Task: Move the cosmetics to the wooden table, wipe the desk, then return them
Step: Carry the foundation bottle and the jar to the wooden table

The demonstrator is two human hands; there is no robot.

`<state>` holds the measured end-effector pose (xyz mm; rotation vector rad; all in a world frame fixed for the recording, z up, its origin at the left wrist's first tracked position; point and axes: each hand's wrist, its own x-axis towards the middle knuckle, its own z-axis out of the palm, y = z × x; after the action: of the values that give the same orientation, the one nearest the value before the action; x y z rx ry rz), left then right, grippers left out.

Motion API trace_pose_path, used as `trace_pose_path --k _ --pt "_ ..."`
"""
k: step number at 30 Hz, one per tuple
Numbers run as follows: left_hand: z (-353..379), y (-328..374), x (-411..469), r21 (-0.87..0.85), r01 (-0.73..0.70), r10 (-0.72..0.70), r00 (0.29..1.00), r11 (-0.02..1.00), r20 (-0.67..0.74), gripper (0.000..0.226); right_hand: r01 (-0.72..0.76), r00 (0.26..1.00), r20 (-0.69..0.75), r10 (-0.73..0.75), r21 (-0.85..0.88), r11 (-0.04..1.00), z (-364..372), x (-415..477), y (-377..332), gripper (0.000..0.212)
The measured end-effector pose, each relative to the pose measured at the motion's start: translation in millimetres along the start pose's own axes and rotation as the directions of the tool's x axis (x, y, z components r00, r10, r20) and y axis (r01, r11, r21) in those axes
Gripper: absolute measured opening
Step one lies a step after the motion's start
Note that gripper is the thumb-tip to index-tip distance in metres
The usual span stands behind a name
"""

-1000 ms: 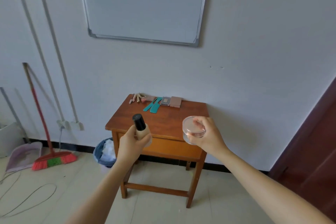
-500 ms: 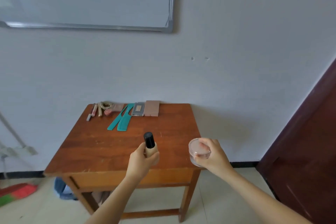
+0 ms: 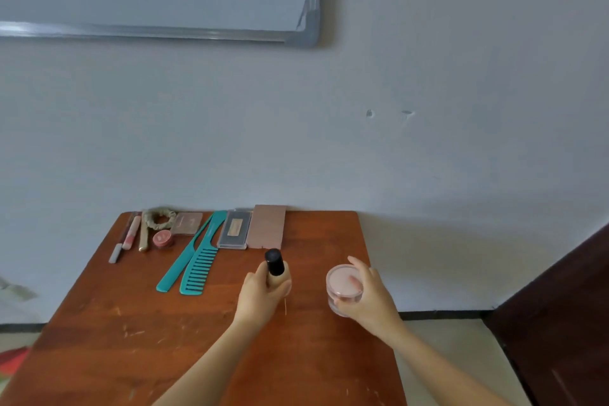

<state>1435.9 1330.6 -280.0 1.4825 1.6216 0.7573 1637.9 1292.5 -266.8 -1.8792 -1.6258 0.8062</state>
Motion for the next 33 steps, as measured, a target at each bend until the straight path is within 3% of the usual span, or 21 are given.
trace_pose_path --k 5,8,17,22,27,33 --pt "14.2 17.7 71.7 0.028 -0.101 0.1 0.994 0.994 0.052 0.015 -0.071 0.996 -0.062 0.071 0.004 0.997 6.5 46.9 -6.2 0.084" --pt "24.0 24.9 108.9 0.101 -0.154 0.149 0.987 0.983 0.052 0.025 -0.08 0.994 -0.072 0.078 -0.025 0.996 7.2 75.8 -12.1 0.084" --pt "48.0 9.3 173.6 0.31 -0.288 0.342 0.929 0.906 -0.139 0.035 -0.063 0.984 -0.168 0.061 -0.004 0.998 29.6 140.9 -13.9 0.082" --pt "50.9 5.9 181.9 0.515 -0.189 0.34 0.916 0.836 -0.215 0.038 -0.038 0.98 -0.198 0.033 -0.021 0.999 48.0 173.2 -13.2 0.078" --pt "50.0 6.9 183.6 0.524 -0.15 0.32 0.913 0.838 -0.252 0.043 -0.017 0.985 -0.174 0.017 0.001 1.0 59.2 185.2 -14.3 0.075" --pt "43.5 11.4 176.9 0.552 -0.138 0.271 0.948 0.822 -0.166 0.047 0.006 0.992 -0.128 -0.011 -0.039 0.999 60.7 192.0 -2.2 0.062"
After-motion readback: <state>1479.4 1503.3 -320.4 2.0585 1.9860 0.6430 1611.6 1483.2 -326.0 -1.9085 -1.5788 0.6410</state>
